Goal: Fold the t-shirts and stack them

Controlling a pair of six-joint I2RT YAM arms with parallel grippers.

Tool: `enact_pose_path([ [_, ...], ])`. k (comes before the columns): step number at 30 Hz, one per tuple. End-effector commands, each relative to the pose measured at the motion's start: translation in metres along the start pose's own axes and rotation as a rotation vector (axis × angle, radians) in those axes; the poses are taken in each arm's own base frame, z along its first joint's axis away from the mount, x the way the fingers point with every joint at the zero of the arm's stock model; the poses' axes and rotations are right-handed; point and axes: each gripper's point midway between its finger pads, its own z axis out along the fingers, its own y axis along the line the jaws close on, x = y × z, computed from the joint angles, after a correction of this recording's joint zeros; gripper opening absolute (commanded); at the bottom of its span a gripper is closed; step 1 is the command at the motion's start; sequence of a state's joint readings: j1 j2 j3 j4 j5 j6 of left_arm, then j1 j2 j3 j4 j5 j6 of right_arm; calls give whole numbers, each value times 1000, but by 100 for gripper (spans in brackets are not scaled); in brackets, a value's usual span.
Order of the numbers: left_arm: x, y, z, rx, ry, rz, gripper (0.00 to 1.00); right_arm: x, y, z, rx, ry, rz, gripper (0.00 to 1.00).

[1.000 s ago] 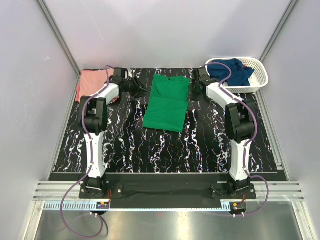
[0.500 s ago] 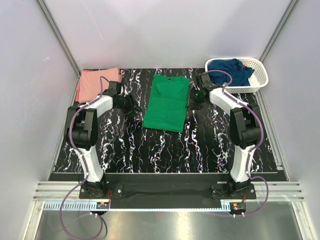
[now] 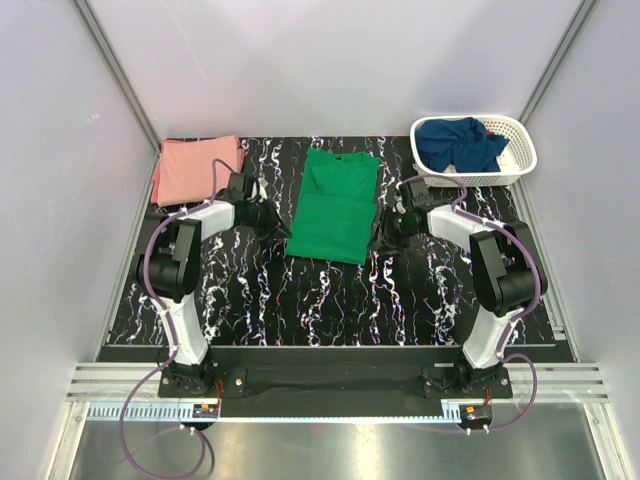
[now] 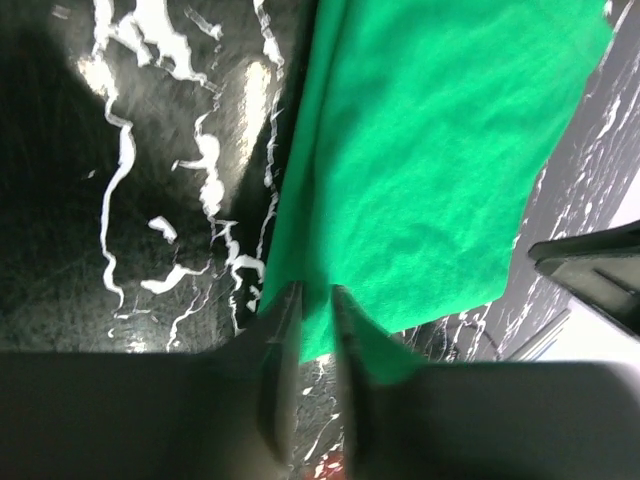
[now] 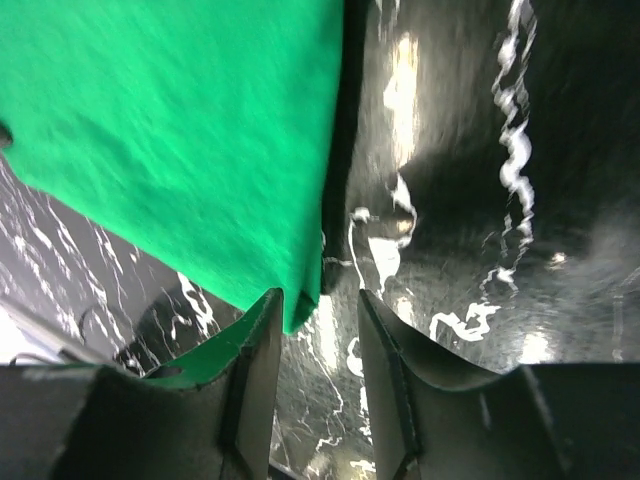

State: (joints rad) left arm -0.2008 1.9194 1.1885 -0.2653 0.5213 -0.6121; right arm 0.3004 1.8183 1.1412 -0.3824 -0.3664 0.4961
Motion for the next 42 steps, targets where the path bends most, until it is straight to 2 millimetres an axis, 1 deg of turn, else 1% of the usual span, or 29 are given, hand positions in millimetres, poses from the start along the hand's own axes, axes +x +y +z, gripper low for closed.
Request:
enact_pose_path([
  [1, 7, -11, -4, 25, -7, 47, 7, -2, 20, -6, -117, -28, -36, 43],
  [2, 13, -5, -4, -5, -3, 42, 0, 2, 18, -3, -123, -20, -35, 43],
  [3, 17, -3, -4, -17, 4, 41, 0, 4, 18, -1, -136, -17, -39, 43],
  [4, 24, -3, -3, -23, 15, 43, 0, 12, 20, -1, -163, 7, -37, 44],
  [6, 34, 1, -4, -40, 27, 38, 0, 16, 22, 0, -190, 14, -45, 44],
  [7, 39, 2, -4, -46, 33, 34, 0, 23, 20, 0, -201, 31, -43, 44],
  [11, 52, 7, -7, -62, 32, 32, 0, 35, 22, -4, -246, 40, -55, 45],
  [13, 55, 10, -12, -71, 24, 33, 0, 39, 22, -4, -256, 48, -55, 42],
  [14, 56, 10, -14, -73, 19, 35, 0, 42, 20, -5, -255, 52, -54, 40],
  [15, 55, 8, -18, -74, 5, 40, 0, 45, 19, -4, -250, 56, -52, 27],
  [17, 61, 9, -21, -72, 9, 24, 0, 52, 13, -3, -239, 67, -45, 15],
  [18, 64, 7, -23, -58, 10, 14, 0, 54, 14, -4, -243, 66, -43, 10],
  [19, 63, -4, -29, -22, -5, 11, 0, 55, 12, -4, -240, 66, -38, 1],
  [20, 69, -3, -30, -15, 1, 0, 0, 61, 8, -4, -232, 74, -23, 0],
  [22, 73, -8, -36, -12, -14, 1, 0, 64, 6, -4, -229, 72, -18, 0],
  [24, 84, 3, -33, -42, 2, -15, 0, 69, 2, -5, -222, 76, -6, 0],
  [26, 98, 16, -29, -68, 29, -50, 0, 78, 1, -4, -224, 92, 1, 4],
  [27, 102, 21, -28, -81, 35, -60, 0, 80, 1, -4, -228, 94, 5, 7],
  [29, 109, 27, -29, -99, 48, -76, 0, 85, 1, -7, -228, 101, 10, 20],
  [30, 113, 31, -31, -120, 52, -86, 10, 84, -2, -7, -211, 95, 13, 26],
  [32, 106, 26, -39, -131, 18, -76, 33, 80, -3, -12, -179, 85, 4, 40],
  [33, 96, 21, -44, -139, -7, -68, 41, 75, -7, -12, -144, 66, 1, 43],
  [34, 85, 15, -48, -135, -30, -43, 49, 63, -2, -15, -144, 39, -19, 46],
  [36, 63, 9, -52, -132, -63, -17, 54, 51, 2, -17, -134, 18, -29, 49],
  [37, 39, -9, -57, -101, -100, 38, 55, 35, 11, -19, -148, -15, -49, 49],
  [38, 31, -15, -58, -87, -95, 51, 54, 29, 11, -16, -143, -12, -48, 50],
  [39, 22, -16, -55, -87, -93, 89, 53, 11, 20, -20, -166, -40, -60, 50],
  [40, 7, -27, -57, -74, -124, 123, 52, 6, 17, -14, -156, -35, -68, 49],
  [42, -9, -24, -54, -108, -154, 146, 52, -8, 18, -11, -154, -46, -78, 49],
])
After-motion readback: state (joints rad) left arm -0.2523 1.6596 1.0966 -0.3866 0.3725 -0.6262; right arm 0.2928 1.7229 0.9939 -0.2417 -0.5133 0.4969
